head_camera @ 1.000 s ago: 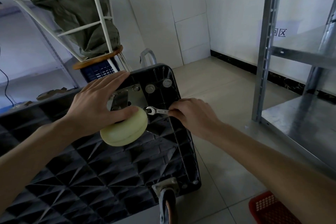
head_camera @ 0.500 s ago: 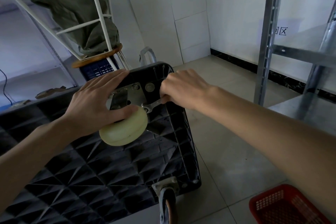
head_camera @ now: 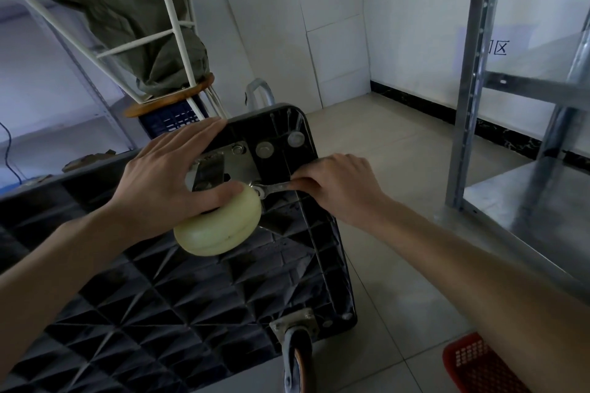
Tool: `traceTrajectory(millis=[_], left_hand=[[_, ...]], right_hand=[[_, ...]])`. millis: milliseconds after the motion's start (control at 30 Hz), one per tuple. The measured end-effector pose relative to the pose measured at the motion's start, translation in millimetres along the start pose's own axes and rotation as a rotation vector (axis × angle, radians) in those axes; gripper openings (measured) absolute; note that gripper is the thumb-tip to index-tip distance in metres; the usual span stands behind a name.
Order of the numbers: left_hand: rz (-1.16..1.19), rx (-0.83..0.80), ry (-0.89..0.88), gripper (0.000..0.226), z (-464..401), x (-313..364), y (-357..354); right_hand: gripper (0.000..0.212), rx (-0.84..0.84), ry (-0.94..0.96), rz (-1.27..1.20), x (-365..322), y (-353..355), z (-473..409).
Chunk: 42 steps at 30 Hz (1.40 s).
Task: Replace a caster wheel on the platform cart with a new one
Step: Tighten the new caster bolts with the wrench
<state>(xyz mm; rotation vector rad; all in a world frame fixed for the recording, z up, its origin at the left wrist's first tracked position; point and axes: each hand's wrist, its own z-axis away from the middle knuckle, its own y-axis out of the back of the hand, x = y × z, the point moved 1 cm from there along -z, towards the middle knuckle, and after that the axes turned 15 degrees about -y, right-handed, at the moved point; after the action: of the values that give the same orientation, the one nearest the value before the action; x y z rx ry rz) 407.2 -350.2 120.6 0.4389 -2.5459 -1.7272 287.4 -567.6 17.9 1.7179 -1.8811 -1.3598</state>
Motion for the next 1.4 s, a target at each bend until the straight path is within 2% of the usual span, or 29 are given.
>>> traceTrajectory(millis=[133,233,333,500,700,1133,1267,1400], left_hand=[[0.002,-0.005,-0.003,0.103,0,0,0],[0.005,-0.009,0.001,0.104,-1,1,1],[0.002,-0.013,0.002,0.107,0,0,1],[-0.005,-0.021,-0.001,0.110,-1,-2,0],[-0.005,-0.018,0.001,0.105,0,-3,-1],[0.004,0.003,0.000,0.102,-1,0,0],[0.002,0.018,-0.009,0.101,0,1,0],[0.002,0.018,-0.011,0.099,0,0,-2]], right_hand=[[0.032,0.062,-0.077,-0.094,1,-9,15],[0.032,0.033,-0.095,-0.106,0,-6,15],[0.032,0.019,-0.078,-0.096,-4,-4,15],[0.026,0.103,-0.015,0.027,-15,-4,27],[0.018,0.172,-0.047,0.037,-21,-1,33],[0.028,0.034,0.035,0.046,-3,19,9],[0.023,-0.057,0.103,0.120,-9,38,-12],[0.021,-0.077,0.245,0.280,-26,55,-35]])
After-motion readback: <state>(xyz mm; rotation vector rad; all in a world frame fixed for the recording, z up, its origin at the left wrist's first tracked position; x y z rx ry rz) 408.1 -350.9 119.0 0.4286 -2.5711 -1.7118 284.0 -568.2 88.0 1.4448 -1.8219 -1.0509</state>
